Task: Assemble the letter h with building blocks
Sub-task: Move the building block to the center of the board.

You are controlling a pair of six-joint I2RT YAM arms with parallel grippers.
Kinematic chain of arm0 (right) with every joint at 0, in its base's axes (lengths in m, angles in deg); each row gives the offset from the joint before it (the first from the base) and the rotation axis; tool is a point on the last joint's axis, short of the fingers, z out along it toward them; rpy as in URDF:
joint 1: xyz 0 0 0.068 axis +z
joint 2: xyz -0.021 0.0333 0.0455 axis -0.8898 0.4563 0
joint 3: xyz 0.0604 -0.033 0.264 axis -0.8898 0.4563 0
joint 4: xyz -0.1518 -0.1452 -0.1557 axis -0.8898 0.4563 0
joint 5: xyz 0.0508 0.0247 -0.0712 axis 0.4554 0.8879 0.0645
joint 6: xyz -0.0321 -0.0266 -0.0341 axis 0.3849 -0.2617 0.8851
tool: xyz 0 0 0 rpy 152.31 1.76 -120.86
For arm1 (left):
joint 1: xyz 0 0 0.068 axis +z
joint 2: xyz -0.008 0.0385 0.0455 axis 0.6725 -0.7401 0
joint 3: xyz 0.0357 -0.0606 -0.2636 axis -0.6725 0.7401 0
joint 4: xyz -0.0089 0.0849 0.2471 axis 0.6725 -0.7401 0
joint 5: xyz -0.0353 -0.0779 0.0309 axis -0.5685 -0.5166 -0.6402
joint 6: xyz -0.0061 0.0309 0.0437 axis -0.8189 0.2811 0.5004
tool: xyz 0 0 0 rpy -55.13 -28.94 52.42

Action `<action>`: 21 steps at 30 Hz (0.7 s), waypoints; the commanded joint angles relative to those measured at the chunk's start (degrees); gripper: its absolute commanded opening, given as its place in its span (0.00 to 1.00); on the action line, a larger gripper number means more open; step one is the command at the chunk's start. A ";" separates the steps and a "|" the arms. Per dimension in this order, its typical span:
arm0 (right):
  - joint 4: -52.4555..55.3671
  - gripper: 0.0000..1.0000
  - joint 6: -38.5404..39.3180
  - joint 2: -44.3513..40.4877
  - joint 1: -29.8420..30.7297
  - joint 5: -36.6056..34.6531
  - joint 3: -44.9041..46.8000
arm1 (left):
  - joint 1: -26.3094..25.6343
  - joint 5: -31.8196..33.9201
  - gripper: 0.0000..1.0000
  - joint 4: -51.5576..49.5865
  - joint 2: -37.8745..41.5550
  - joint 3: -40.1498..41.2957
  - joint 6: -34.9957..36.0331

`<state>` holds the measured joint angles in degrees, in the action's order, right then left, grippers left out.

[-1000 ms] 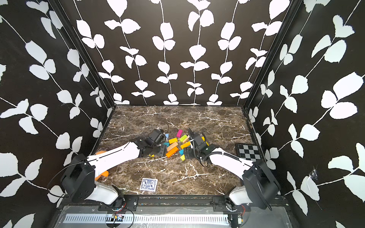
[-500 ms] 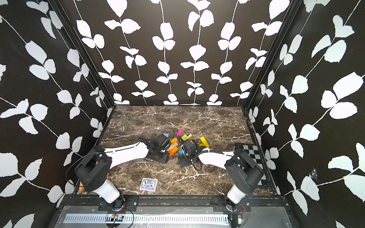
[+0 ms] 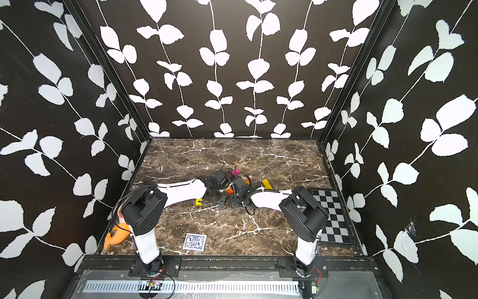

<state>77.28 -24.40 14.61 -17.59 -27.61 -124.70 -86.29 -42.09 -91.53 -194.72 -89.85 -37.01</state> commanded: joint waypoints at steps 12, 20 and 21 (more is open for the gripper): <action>-5.07 0.65 1.40 9.32 -6.88 0.91 -9.83 | 7.11 1.41 0.41 3.94 -11.42 -16.20 3.75; -6.22 0.81 4.08 1.38 -7.14 3.10 -9.80 | 5.88 -2.14 0.59 4.38 1.53 -12.41 1.99; -6.34 0.82 3.90 0.38 -7.13 3.38 -8.90 | 5.20 -1.94 0.61 4.10 2.97 -11.08 1.78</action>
<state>72.75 -21.34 19.75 -24.83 -25.86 -134.34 -79.13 -41.93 -86.92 -199.48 -103.16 -34.35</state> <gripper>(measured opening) 0.815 0.601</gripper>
